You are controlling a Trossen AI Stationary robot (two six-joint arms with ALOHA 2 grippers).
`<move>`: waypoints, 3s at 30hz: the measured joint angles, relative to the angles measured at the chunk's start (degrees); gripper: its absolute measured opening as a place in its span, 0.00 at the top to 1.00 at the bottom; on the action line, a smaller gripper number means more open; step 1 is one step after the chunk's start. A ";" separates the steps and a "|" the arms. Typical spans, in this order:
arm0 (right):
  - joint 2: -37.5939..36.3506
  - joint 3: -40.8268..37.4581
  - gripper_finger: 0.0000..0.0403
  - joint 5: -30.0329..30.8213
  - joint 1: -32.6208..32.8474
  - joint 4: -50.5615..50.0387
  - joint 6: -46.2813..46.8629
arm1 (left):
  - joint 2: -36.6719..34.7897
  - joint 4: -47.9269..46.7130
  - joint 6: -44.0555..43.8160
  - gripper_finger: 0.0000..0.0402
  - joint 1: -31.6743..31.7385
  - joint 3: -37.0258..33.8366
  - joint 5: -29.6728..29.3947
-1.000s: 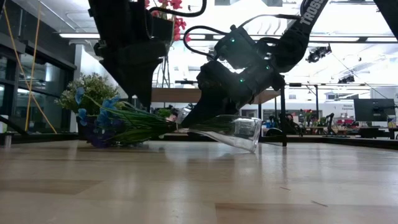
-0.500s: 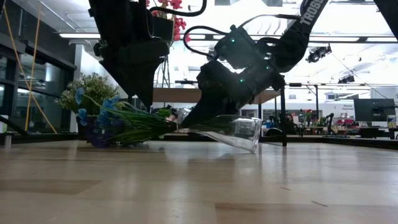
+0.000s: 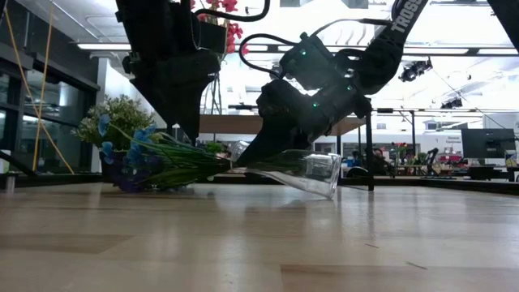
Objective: Pick and place flowers into a vace then onto a shelf
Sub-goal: Put the right transparent vase on the shelf
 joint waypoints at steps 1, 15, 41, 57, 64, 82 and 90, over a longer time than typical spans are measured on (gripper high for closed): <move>0.00 0.00 0.58 0.00 0.02 0.00 0.00 | 0.00 0.00 0.00 0.00 0.00 0.00 0.00; 0.00 0.00 0.58 0.00 0.01 -0.02 0.04 | 0.00 -0.02 -1.35 0.00 0.00 0.00 1.57; 0.00 0.00 0.58 -0.02 0.02 -0.04 0.02 | 0.00 -0.67 -4.30 0.00 2.97 -0.02 5.89; 0.00 0.00 0.58 -0.39 0.00 -0.07 -0.14 | 0.00 0.27 3.17 0.00 2.97 -0.04 6.35; 0.00 0.00 0.58 -0.49 0.00 -0.09 -0.66 | 0.00 0.22 10.59 0.01 2.95 -0.04 6.27; -0.09 0.09 0.58 -1.59 0.00 -3.49 -1.02 | -0.01 10.45 27.63 0.01 1.88 4.62 8.15; -0.13 0.09 0.58 -0.98 0.00 -3.52 -1.86 | -0.02 10.14 35.67 0.01 1.85 4.61 6.29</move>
